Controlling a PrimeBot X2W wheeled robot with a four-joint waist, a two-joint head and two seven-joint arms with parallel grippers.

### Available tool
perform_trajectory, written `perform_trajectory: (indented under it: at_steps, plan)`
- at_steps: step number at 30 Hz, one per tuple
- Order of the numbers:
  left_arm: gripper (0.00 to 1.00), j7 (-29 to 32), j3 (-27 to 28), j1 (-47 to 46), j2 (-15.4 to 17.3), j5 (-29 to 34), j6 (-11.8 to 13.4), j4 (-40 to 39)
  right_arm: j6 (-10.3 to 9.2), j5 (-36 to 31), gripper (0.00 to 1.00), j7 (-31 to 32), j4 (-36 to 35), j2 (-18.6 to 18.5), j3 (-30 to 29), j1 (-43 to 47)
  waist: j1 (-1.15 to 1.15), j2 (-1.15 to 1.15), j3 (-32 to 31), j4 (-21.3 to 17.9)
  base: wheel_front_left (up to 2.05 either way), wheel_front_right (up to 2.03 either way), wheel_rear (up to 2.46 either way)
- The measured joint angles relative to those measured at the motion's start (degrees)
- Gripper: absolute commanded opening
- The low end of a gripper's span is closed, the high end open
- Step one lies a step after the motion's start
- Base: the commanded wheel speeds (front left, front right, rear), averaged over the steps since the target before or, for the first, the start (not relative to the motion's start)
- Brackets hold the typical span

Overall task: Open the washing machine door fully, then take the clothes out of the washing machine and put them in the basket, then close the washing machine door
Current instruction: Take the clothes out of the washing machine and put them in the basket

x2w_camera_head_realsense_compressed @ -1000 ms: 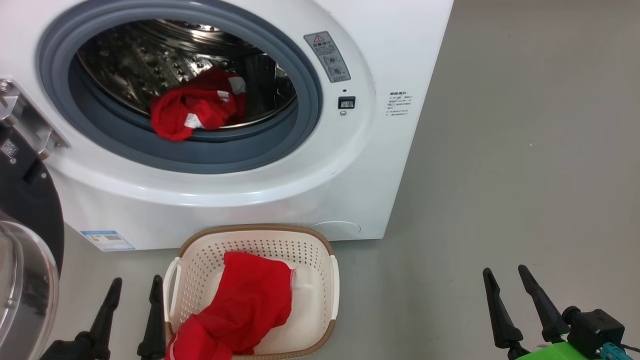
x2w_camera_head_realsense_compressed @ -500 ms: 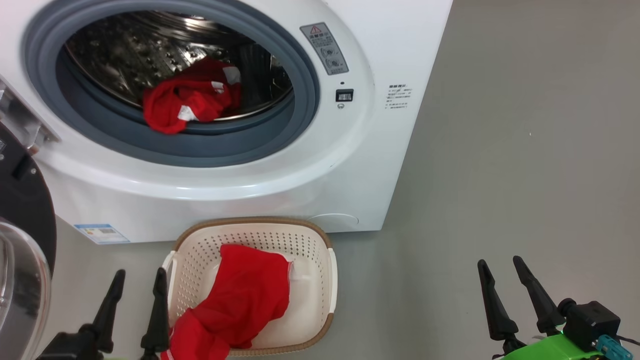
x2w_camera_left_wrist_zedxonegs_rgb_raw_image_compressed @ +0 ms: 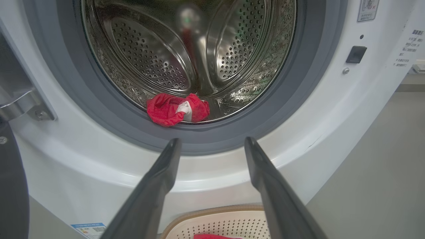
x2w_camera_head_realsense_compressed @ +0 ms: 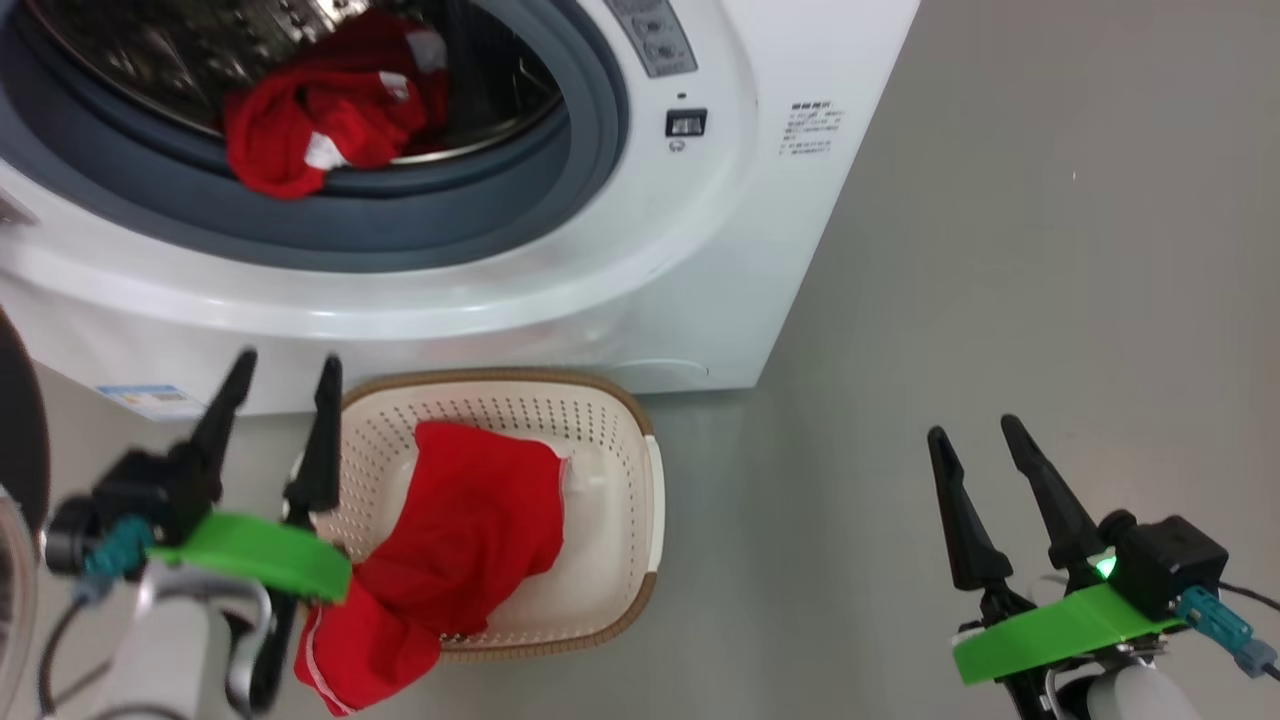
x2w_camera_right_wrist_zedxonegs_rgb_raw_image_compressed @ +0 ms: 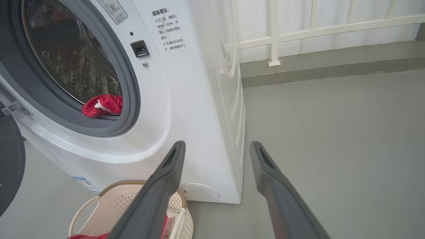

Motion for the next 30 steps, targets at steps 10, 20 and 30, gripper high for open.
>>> perform_trajectory:
  at_steps: [10, 20, 30]
  plan:
    - [1.00, 0.00, -3.23, -15.58, 3.41, -1.29, -0.34, 10.65, 0.00, 1.09, 1.00, 0.00, -0.45, -0.14, 1.86, -3.98, 0.00, 0.00, 5.71, -1.76, 0.00, 0.00, 0.00]
    - [1.00, -0.01, -7.38, -31.55, 6.57, -3.79, -0.34, 24.38, 0.00, 1.90, 1.00, 0.00, -1.24, -0.21, 3.49, -6.11, 0.00, 0.00, 10.67, -4.97, 0.00, 0.00, 0.00]
    - [1.00, -0.01, -10.96, -45.99, 8.60, -4.49, -0.34, 38.95, 0.00, 4.61, 1.00, 0.00, -2.04, -0.22, 5.26, -8.20, 0.00, 0.00, 15.62, -8.15, 0.00, 0.00, 0.00]
